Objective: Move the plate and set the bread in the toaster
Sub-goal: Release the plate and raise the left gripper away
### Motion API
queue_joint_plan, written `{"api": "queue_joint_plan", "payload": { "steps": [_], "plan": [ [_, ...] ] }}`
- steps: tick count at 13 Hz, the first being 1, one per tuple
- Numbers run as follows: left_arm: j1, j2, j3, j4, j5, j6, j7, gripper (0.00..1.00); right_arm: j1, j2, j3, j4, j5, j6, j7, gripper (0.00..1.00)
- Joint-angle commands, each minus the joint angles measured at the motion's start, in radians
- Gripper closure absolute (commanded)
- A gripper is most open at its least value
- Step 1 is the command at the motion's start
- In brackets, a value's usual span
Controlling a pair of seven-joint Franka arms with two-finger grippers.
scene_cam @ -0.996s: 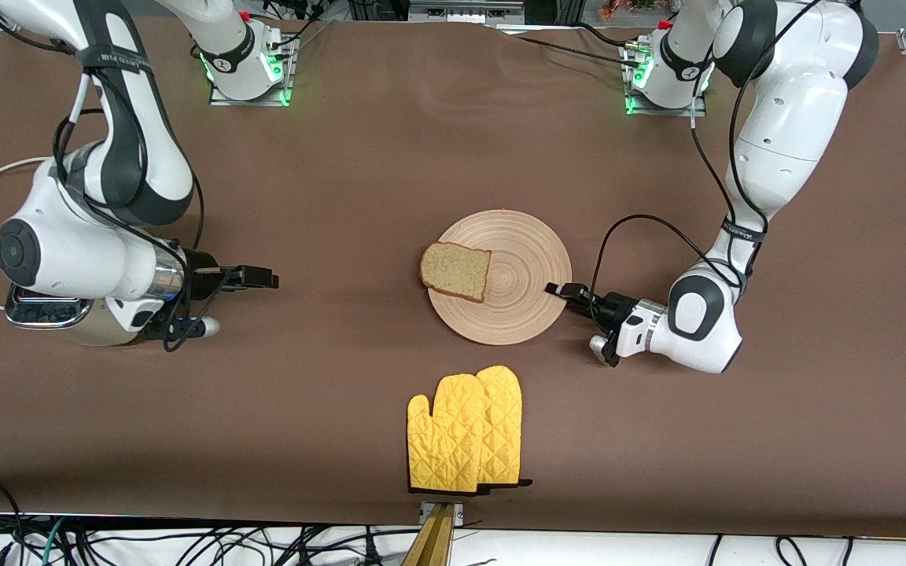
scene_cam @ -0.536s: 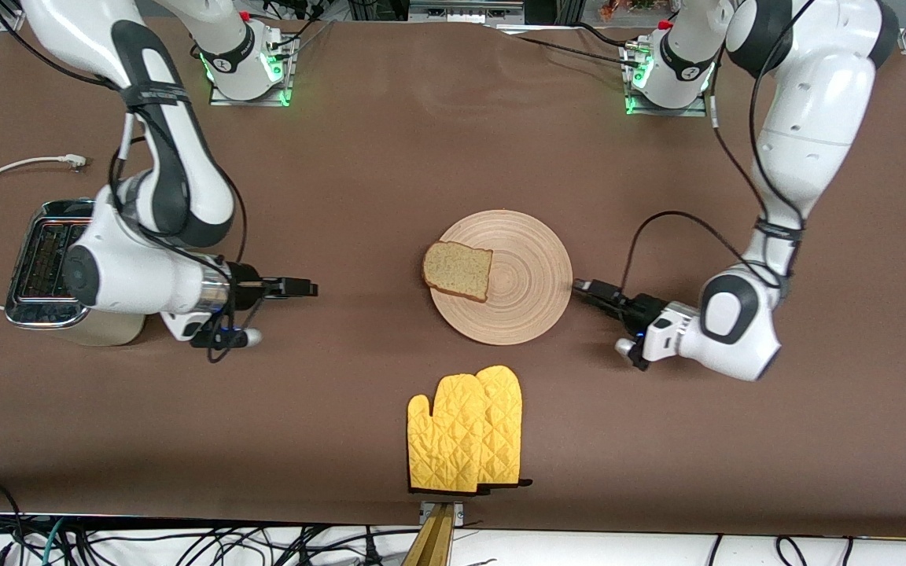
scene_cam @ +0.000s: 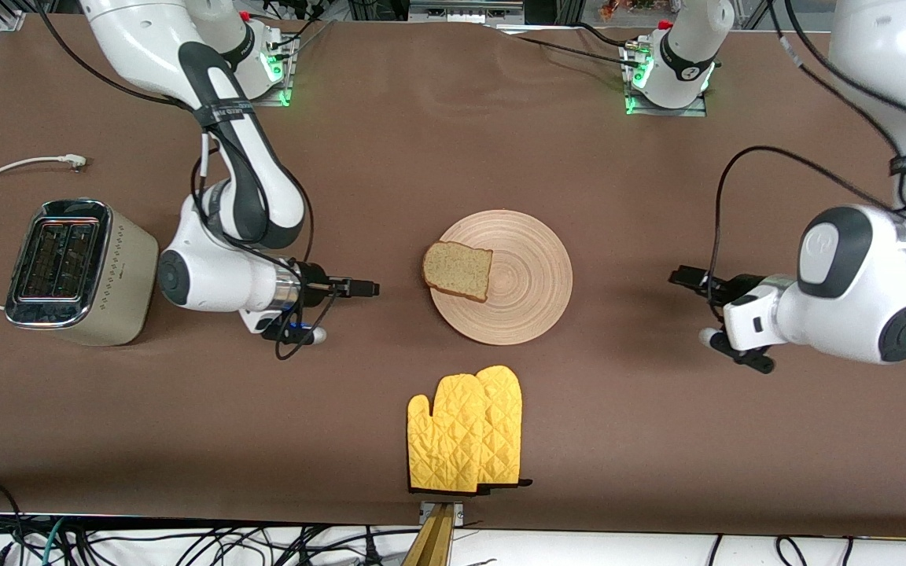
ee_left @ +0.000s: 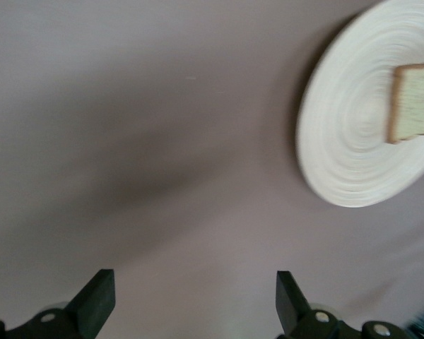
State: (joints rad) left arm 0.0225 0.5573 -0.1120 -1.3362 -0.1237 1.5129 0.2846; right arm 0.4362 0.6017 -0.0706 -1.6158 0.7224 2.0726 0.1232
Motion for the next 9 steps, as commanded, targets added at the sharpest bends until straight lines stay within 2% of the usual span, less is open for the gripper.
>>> {"api": "queue_joint_plan", "payload": {
  "steps": [1,2,4,5,7,9],
  "plan": [
    [-0.006,-0.133,0.000,-0.024,0.073,0.006,-0.114,0.00,0.065,-0.006,-0.006,-0.048,0.034,0.081,0.076,0.00],
    [-0.009,-0.160,0.000,-0.009,0.082,0.009,-0.158,0.00,0.100,-0.006,-0.006,-0.067,0.034,0.127,0.120,0.00],
    [-0.013,-0.212,0.003,0.080,0.107,-0.017,-0.185,0.00,0.156,0.009,-0.006,-0.085,0.034,0.188,0.185,0.00],
    [-0.060,-0.284,0.009,0.033,0.111,-0.017,-0.185,0.00,0.168,0.016,-0.006,-0.087,0.046,0.201,0.200,0.00],
    [-0.070,-0.405,0.023,-0.093,0.163,0.009,-0.189,0.00,0.193,0.030,-0.006,-0.087,0.107,0.216,0.200,0.00],
    [-0.069,-0.530,0.077,-0.276,0.167,0.227,-0.183,0.00,0.219,0.047,-0.006,-0.088,0.123,0.256,0.200,0.00]
  ]
}}
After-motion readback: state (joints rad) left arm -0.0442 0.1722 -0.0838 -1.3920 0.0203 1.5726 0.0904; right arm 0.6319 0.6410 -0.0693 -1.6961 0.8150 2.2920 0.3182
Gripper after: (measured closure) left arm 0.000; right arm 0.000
